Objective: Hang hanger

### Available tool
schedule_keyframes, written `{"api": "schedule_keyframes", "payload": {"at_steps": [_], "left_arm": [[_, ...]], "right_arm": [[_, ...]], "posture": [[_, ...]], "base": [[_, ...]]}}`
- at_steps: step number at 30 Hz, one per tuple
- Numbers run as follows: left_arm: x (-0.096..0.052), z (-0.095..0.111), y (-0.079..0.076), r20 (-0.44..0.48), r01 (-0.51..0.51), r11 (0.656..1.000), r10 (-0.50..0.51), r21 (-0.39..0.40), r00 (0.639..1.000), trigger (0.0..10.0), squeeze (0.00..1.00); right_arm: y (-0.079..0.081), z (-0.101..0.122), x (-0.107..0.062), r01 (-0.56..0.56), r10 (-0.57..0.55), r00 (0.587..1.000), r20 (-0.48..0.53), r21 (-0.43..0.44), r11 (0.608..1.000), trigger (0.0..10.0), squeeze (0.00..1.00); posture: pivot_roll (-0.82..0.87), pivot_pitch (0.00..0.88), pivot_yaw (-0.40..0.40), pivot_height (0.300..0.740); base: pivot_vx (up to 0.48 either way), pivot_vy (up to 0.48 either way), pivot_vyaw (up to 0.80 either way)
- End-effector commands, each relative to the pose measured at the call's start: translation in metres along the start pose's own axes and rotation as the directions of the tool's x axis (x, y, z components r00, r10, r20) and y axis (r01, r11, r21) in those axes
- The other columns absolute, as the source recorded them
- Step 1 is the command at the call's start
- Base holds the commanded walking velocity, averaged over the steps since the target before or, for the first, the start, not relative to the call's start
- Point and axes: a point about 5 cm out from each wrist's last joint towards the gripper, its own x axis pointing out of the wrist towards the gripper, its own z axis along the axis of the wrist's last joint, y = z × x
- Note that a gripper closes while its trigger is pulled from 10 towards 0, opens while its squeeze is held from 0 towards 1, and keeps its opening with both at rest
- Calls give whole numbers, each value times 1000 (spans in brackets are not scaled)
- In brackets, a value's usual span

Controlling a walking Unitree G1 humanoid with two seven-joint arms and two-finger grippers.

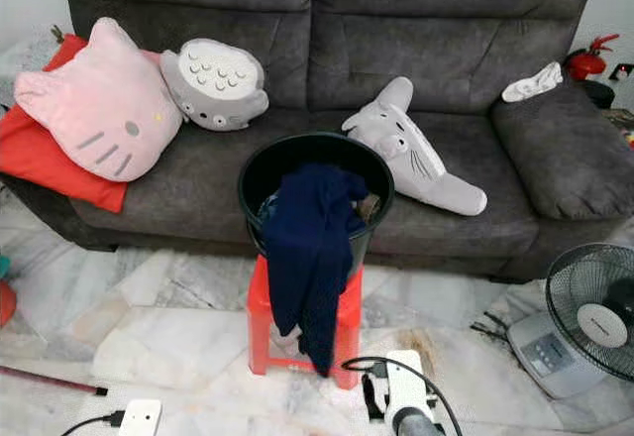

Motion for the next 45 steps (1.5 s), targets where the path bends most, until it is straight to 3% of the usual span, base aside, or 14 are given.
{"api": "schedule_keyframes", "payload": {"at_steps": [1, 9, 11, 12, 13, 14, 18, 22, 28, 31, 37, 39, 45], "left_arm": [[-2, -10, -1, -32, 2, 1000, -2, 2, 999, 10000, 0], [-2, -10, -1, -30, 5, 1000, -5, 13, 1000, 10000, 0], [-2, -10, -2, -27, 7, 1000, -7, 18, 1000, 10000, 0], [-2, -10, -1, -24, 6, 1000, -5, 22, 1000, 10000, 0], [-2, -10, -1, -24, 6, 1000, -5, 22, 1000, 10000, 0], [-3, -10, -1, -24, 5, 1000, -4, 20, 1000, 10000, 0], [-3, -11, -1, -24, -2, 1000, 3, 18, 1000, 10000, 0], [-3, -11, -1, -27, -7, 1000, 8, 18, 1000, 10000, 0], [-3, -12, -1, -21, -11, 1000, 11, -6, 1000, 10000, 0], [-3, -13, -1, -24, -12, 1000, 12, -2, 1000, 10000, 0], [-3, -13, -1, -32, -3, 1000, 3, 8, 999, 10000, 0], [-2, -10, 1, -31, -14, 1000, 15, 24, 999, 10000, 0], [-2, -8, 1, -24, -16, 1000, 17, 15, 1000, 10000, 0]], "right_arm": [[-1, 2, -1, 21, -23, 999, 41, 31, 999, 10000, 0], [-1, 9, -3, 29, -32, 991, 130, 30, 999, 10000, 0], [-16, 61, 1, 34, -37, 928, 372, 16, 999, 10000, 0], [-20, 93, -3, 33, -38, 861, 507, 18, 999, 10000, 0], [-20, 93, -3, 33, -38, 861, 507, 18, 999, 10000, 0], [-17, 103, -6, 23, -25, 834, 551, 11, 1000, 10000, 0], [-14, 113, -6, 7, -12, 815, 580, 11, 1000, 10000, 0], [-6, 121, -12, 5, 24, 784, 620, -45, 999, 10000, 0], [1, 119, -24, -17, 75, 775, 627, -97, 995, 10000, 0], [1, 126, -25, -24, 68, 769, 635, -78, 997, 10000, 0], [-1, 159, -28, -19, 70, 708, 703, -80, 997, 10000, 0], [-1, 193, -33, -34, 50, 655, 754, -36, 999, 10000, 0], [2, 226, -34, -29, 32, 620, 784, -17, 999, 10000, 0]], "posture": [[-20, 60, -30, 740], [-44, 31, -26, 740], [-44, 29, -26, 740], [-45, 22, -25, 740], [-45, 22, -25, 740], [-41, 11, -28, 740], [-39, 5, -28, 740], [-32, 0, -29, 740], [-27, 0, -36, 740], [-33, 0, -33, 740], [-40, 0, -30, 740], [-63, 13, -13, 740], [-59, 31, -13, 740]], "base": [[0, 0, 0], [0, 0, 0], [0, 0, 0], [0, 0, 0], [0, 0, 0], [0, 0, 0], [0, 0, 0], [0, 0, 0], [0, 0, 0], [0, 0, 0], [0, 0, 0], [0, 0, 0], [218, 0, 0]]}}
